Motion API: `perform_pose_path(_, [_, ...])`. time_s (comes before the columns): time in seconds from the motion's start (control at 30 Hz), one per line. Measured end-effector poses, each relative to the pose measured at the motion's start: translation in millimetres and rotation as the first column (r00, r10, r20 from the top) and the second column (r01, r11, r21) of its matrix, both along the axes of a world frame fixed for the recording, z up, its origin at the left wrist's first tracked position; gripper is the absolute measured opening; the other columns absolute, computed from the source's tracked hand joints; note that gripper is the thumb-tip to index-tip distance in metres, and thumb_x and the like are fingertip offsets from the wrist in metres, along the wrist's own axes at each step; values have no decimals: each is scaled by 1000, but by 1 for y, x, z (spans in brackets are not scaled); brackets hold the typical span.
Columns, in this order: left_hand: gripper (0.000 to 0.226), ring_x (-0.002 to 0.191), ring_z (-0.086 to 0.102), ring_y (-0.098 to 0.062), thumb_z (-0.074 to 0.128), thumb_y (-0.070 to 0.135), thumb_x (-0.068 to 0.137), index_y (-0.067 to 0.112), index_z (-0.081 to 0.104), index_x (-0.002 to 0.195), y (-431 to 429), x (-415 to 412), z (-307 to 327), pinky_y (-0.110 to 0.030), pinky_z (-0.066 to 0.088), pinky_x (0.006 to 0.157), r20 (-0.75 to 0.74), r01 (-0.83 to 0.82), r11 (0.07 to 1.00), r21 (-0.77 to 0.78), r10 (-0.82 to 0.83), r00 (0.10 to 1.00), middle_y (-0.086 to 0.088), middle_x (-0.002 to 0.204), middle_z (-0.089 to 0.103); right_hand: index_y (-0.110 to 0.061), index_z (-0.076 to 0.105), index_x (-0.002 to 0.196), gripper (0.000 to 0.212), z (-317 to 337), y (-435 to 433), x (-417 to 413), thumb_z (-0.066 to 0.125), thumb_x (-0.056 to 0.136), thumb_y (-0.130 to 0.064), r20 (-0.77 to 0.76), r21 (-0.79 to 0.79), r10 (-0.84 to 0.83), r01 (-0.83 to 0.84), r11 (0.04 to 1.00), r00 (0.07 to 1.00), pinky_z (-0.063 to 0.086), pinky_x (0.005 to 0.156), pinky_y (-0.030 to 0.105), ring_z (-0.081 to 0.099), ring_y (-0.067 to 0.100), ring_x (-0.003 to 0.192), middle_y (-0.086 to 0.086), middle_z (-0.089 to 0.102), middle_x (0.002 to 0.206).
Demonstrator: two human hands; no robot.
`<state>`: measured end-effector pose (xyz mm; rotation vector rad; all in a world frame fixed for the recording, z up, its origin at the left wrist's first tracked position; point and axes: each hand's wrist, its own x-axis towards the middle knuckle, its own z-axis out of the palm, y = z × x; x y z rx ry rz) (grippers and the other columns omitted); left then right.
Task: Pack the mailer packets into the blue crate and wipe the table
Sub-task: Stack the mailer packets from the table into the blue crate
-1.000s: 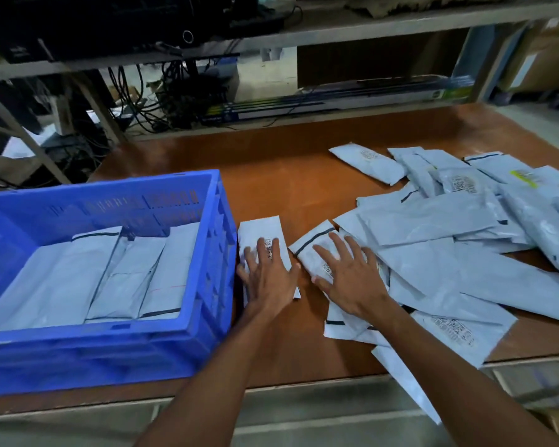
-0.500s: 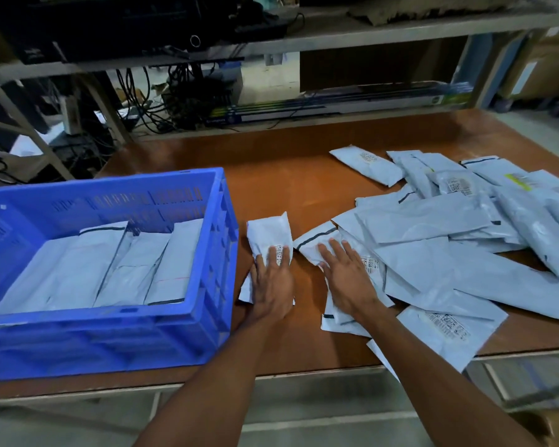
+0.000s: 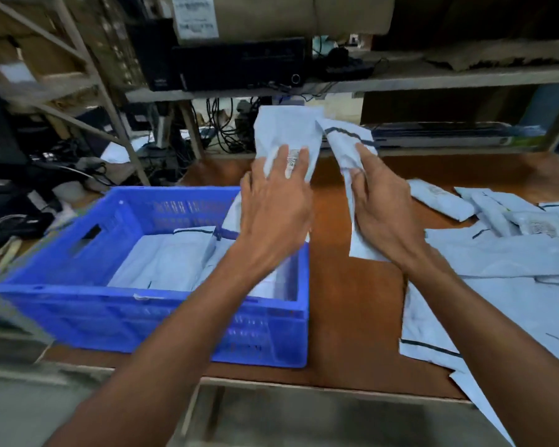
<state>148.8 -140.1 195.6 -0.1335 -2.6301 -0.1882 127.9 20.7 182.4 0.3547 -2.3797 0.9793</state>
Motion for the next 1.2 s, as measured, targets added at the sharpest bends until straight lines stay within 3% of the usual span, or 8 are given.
perform_pose_path(0.17, [58,131,38,-43,11,44,99,22,26,150,-166,-10,-10,-59,38,102,22,-20,990,-141,24,999,-13,155,31,-24,45,144,41,16,-107,9,39,103,-24,130,25,114,-118,993,985,45,82,36,57,34,114,14,64,127])
perform_pose_path(0.37, [69,111,51,-51,12,48,89,17,33,147,-312,-19,-74,-59,44,91,361,-108,980,-168,163,918,-22,146,38,-15,54,130,36,-39,-226,-8,37,99,-18,382,166,88,-162,973,920,44,82,41,56,43,113,21,62,125])
perform_pose_path(0.6, [54,141,22,-42,37,22,97,19,30,150,-352,-45,-105,-60,29,110,653,-174,982,-68,175,737,-13,159,20,-7,51,114,28,-95,-283,-46,43,88,-12,535,442,-152,-123,888,831,45,88,44,53,43,115,23,57,124])
perform_pose_path(0.67, [47,142,18,-42,32,17,99,15,35,146,-352,-55,-106,-61,24,110,742,-180,982,-52,158,651,-12,161,14,-7,41,135,47,-106,-290,-52,40,93,-29,633,536,-237,-196,821,737,38,102,48,40,42,131,23,42,143])
perform_pose_path(0.73, [52,148,10,-41,24,34,107,19,16,156,-354,-61,-107,-56,15,117,829,-130,980,-150,197,523,-12,164,-1,-18,8,156,71,-113,-290,-51,32,97,-49,770,547,-317,-317,775,554,18,117,50,9,41,148,22,3,162])
perform_pose_path(0.83, [81,151,6,-36,24,69,96,28,-13,155,-364,-67,-118,-50,13,120,903,43,971,-236,203,380,-7,164,-16,-29,-20,153,83,-113,-287,-50,39,96,-42,856,497,-343,-432,753,387,10,118,48,-3,39,150,16,-26,159])
perform_pose_path(1.03, [93,151,7,-34,30,75,91,28,-23,152,-372,-80,-130,-45,22,118,927,142,945,-296,248,282,-6,161,-24,-13,-25,151,84,-108,-290,-51,39,97,-26,808,584,-413,-488,648,420,24,114,44,6,36,150,21,-2,162])
perform_pose_path(1.2, [90,151,7,-35,29,73,93,27,-20,153,-370,-80,-133,-47,16,120,915,143,943,-301,243,324,-7,162,-20,-15,-29,149,91,-117,-288,-56,42,96,-32,802,596,-430,-505,624,415,24,115,48,3,39,150,28,-2,160])
